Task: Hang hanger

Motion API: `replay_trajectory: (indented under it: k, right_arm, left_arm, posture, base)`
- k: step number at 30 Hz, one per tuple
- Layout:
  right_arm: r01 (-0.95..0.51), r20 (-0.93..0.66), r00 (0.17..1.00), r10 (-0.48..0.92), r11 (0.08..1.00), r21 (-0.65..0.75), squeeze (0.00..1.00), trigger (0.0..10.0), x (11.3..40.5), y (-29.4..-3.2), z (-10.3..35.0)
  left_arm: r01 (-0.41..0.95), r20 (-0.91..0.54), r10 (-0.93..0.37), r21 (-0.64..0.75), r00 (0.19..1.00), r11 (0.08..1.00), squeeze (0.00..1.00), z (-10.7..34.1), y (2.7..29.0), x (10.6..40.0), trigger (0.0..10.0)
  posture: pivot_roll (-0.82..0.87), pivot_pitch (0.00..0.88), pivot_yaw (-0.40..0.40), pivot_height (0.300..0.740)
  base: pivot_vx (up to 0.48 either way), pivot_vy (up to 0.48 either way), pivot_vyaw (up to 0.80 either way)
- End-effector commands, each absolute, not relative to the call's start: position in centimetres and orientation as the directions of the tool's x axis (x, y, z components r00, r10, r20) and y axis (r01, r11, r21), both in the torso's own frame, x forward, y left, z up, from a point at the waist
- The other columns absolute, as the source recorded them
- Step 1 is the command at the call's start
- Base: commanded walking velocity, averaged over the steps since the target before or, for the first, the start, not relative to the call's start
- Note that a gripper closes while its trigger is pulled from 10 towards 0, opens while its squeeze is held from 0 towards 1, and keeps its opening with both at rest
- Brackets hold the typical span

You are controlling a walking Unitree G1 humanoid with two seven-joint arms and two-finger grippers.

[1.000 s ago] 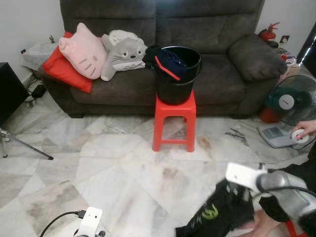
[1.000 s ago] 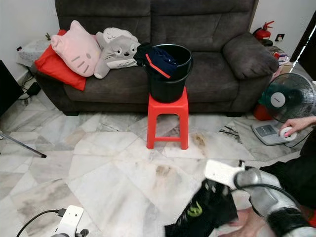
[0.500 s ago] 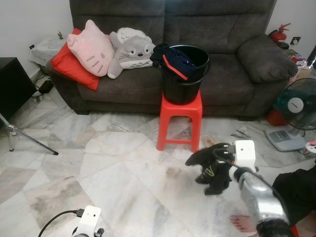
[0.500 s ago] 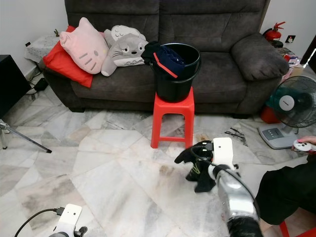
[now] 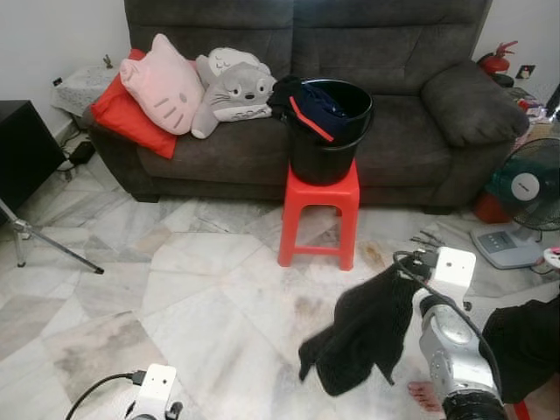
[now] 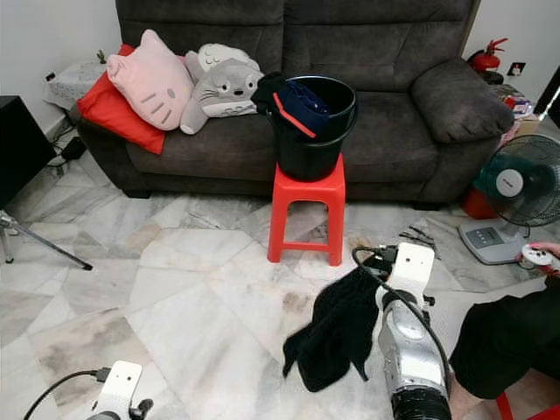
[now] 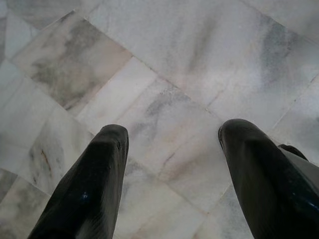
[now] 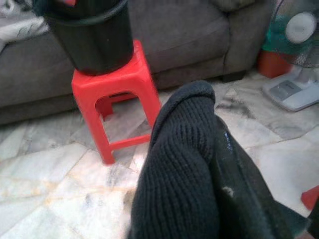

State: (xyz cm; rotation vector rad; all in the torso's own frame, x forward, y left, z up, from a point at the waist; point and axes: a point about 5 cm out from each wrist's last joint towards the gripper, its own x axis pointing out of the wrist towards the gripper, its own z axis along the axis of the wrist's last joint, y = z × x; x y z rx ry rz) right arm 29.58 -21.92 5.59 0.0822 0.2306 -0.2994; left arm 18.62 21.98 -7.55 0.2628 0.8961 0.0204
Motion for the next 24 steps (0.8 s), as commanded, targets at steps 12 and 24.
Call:
replay_trajectory:
  k: [12, 24]
  right_arm:
    - [0.283, -0.016, 0.958, -0.285, 0.956, -0.079, 0.0, 10.0, 25.5, -19.8, 6.8]
    - [0.271, 0.006, 0.962, -0.273, 0.955, -0.124, 0.0, 10.0, 26.6, -20.1, 7.6]
  left_arm:
    - [0.055, -0.768, 0.149, 0.233, 0.623, 0.971, 0.0, -7.7, 22.5, 18.1, 10.0]
    - [-0.046, -0.752, 0.171, 0.184, 0.636, 0.982, 0.0, -7.2, 22.7, 18.9, 10.0]
  posture:
    - [-0.13, 0.0, 0.016, 0.727]
    - [-0.14, 0.0, 0.011, 0.727]
  base:
    - [0.0, 0.0, 0.04]
    - [0.0, 0.0, 0.77]
